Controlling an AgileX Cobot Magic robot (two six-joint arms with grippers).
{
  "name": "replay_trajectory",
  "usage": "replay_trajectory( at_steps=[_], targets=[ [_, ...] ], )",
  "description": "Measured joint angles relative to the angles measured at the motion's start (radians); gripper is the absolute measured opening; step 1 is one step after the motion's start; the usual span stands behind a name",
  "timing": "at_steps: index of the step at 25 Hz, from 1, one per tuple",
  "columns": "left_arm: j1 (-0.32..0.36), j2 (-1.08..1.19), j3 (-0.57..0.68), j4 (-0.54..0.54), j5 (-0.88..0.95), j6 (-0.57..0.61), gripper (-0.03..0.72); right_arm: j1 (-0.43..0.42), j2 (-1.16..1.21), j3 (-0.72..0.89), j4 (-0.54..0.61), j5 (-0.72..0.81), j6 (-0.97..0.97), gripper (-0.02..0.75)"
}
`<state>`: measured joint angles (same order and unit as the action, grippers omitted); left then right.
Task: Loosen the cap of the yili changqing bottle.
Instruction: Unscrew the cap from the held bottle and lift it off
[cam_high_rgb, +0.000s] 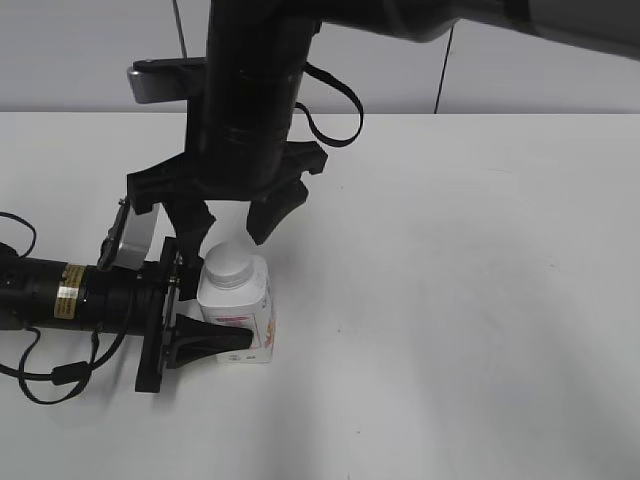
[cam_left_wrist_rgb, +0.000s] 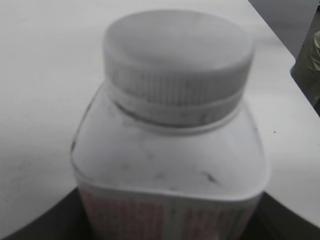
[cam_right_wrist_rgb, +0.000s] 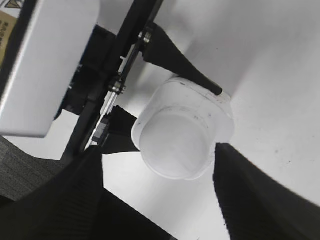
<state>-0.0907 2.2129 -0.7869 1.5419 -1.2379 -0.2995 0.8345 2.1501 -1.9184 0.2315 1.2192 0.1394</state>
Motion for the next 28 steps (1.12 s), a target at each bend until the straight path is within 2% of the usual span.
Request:
replay_trajectory(
  at_steps=[10, 17, 21, 26, 28],
  targets=[
    [0.0, 0.0, 0.0, 0.0, 0.0, 0.0, 0.416, 0.0, 0.02, -0.002, -0.053, 0.0, -0.002, 0.552],
    [0.0, 0.0, 0.0, 0.0, 0.0, 0.0, 0.416, 0.0, 0.053, -0.002, -0.033, 0.0, -0.001, 0.547],
    [0.0, 0.0, 0.0, 0.0, 0.0, 0.0, 0.416, 0.0, 0.056, -0.002, -0.031, 0.0, -0.003, 0.503],
    [0.0, 0.0, 0.0, 0.0, 0.0, 0.0, 0.416, 0.0, 0.056, -0.002, -0.025, 0.0, -0.005, 0.396],
    [0.0, 0.0, 0.0, 0.0, 0.0, 0.0, 0.416, 0.0, 0.056, -0.002, -0.025, 0.0, -0.011, 0.396]
  ],
)
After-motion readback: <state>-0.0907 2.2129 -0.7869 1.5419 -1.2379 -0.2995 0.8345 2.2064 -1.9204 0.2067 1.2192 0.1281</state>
